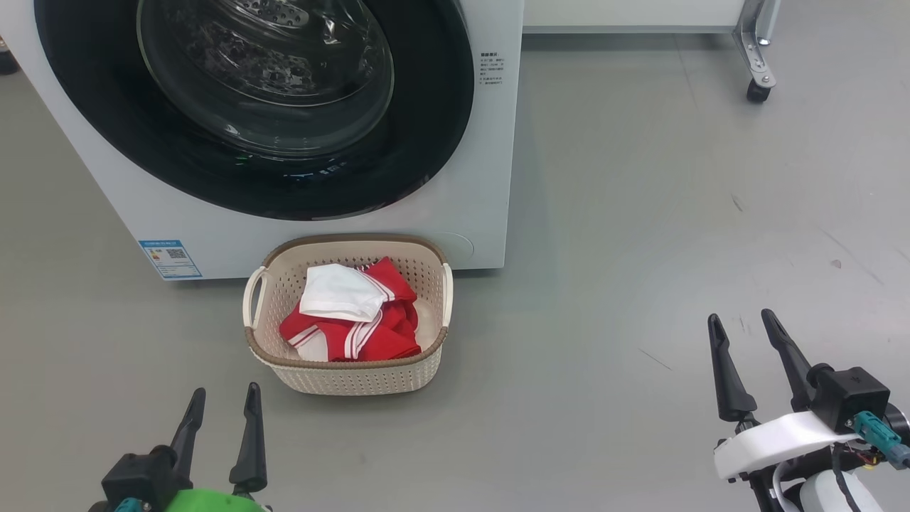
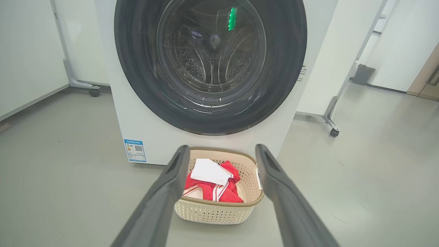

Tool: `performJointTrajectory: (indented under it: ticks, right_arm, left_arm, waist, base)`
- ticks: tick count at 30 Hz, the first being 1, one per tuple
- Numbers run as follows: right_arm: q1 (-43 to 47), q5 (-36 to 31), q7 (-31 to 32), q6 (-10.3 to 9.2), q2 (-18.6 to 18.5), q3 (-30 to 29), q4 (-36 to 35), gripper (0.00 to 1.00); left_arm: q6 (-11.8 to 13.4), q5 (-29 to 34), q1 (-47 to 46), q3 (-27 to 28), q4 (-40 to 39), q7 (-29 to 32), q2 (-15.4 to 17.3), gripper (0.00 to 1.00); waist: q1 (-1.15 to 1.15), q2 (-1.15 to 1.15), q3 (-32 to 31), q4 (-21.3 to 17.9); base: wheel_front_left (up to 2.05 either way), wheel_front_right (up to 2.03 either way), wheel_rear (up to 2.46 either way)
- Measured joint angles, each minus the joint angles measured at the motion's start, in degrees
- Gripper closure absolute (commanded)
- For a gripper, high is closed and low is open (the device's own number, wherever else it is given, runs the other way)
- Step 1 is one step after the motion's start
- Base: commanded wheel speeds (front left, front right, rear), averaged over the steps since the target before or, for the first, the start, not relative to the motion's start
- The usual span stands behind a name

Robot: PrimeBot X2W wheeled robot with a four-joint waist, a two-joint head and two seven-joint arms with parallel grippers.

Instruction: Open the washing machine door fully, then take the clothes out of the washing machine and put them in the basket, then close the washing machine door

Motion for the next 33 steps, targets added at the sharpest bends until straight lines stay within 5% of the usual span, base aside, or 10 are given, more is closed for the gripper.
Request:
performJointTrajectory:
  ticks: [13,14,23,33]
  right_arm:
    - [0.1,0.0,0.0,-0.01,0.3,-0.7,-0.7,0.0]
    - [0.1,0.0,0.0,-0.01,0.3,-0.8,-0.7,1.0]
    - [2.6,0.4,0.1,0.01,2.3,-0.3,3.1,1.0]
    - [2.4,7.6,2.3,0.52,2.6,-1.9,3.5,1.0]
  left_arm:
    - [0.0,-0.5,0.0,-0.2,0.2,0.0,0.0,0.0]
    - [0.0,-0.5,0.0,-0.2,0.2,0.0,0.0,1.0]
    - [0.1,-0.7,1.0,-0.3,3.7,0.0,-1.1,1.0]
    - [0.1,-8.2,1.0,0.0,3.6,1.6,-1.1,1.0]
  waist:
    - [0.0,0.0,0.5,0.1]
    - [0.0,0.0,0.6,0.1]
    - [0.0,0.0,0.6,0.1]
    - [0.0,0.0,0.4,0.3]
  base:
    - [0.0,0.0,0.0]
    - [0.0,0.0,0.0]
    - [0.0,0.0,0.0]
    - [0.0,0.0,0.0]
